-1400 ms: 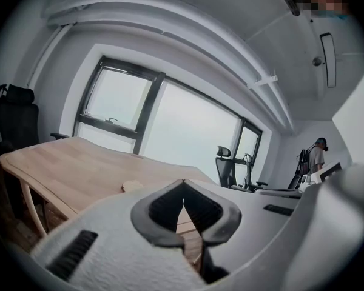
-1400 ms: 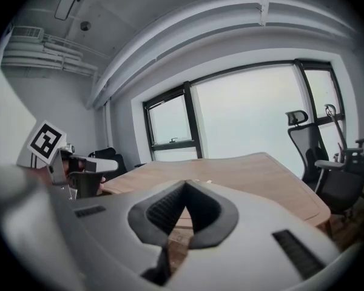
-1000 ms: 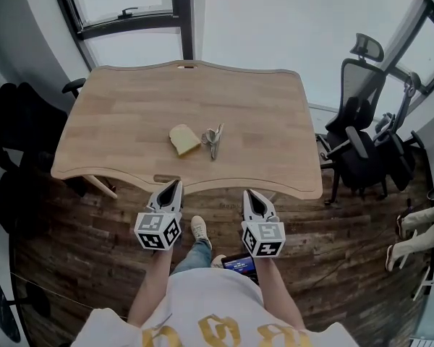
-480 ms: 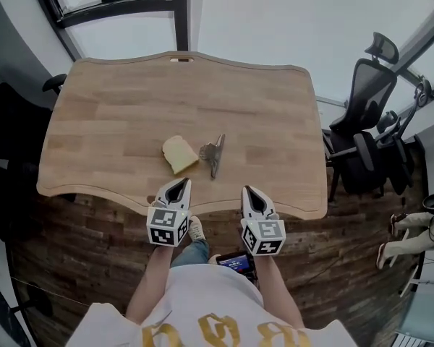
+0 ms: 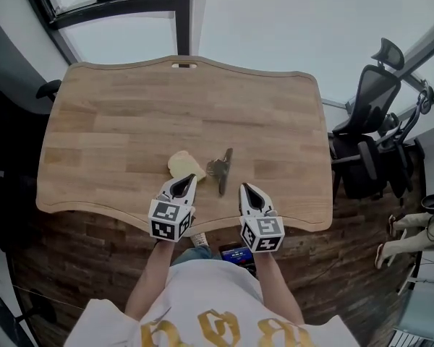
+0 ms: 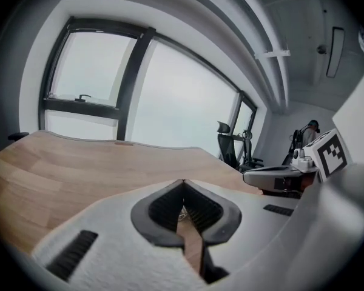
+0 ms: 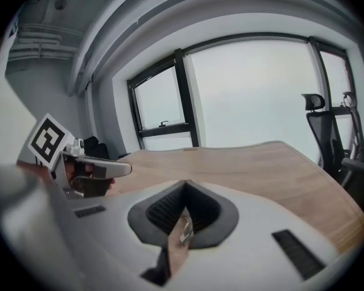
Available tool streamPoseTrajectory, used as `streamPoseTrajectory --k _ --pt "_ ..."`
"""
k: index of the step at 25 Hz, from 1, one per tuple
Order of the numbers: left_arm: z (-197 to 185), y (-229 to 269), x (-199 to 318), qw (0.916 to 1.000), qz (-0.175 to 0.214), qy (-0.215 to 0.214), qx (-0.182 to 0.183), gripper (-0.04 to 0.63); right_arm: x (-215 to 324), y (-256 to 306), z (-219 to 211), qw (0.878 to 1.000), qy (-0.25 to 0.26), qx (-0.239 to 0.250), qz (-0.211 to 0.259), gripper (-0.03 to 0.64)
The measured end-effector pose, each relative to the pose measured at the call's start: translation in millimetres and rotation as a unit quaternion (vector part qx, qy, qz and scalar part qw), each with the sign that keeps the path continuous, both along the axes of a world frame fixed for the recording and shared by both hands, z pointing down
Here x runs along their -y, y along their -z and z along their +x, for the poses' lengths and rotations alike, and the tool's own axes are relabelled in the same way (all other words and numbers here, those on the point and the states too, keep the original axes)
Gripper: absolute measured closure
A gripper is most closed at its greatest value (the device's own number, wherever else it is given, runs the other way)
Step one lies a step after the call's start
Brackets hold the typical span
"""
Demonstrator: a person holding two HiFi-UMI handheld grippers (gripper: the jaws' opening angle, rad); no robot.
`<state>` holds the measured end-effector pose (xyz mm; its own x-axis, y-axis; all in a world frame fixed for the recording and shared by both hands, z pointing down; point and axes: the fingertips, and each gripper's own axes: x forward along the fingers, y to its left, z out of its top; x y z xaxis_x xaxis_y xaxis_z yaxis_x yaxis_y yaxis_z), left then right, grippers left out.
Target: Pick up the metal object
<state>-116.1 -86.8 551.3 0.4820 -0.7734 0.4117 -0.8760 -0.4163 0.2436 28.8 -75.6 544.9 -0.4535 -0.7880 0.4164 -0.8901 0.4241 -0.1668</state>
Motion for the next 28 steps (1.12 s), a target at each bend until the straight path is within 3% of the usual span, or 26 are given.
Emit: streamPoseTrajectory --k 4,8,16,28 --pt "-5.1 -0.6 9.8 0.9999 -0.009 0.003 -0.01 0.575 4.7 7.2 -1.4 0.999 -0.011 0.031 -0.003 0.606" --pt "3.2 -0.5 21.9 0.9992 -0.006 -0.008 0.038 0.575 13.8 17.5 8.5 0.999 -0.018 0.03 0.009 0.606" --pt "18.7 7.2 32.7 0.9999 -0.004 -0.014 -0.002 0.575 21.6 13.3 18.2 0.999 -0.017 0.028 0.015 0.606" --pt "28.0 -16.9 41.4 0.9981 -0.054 -0.002 -0.029 0.575 31.0 -8.8 28.7 1.0 -0.002 0.017 -0.007 0.606"
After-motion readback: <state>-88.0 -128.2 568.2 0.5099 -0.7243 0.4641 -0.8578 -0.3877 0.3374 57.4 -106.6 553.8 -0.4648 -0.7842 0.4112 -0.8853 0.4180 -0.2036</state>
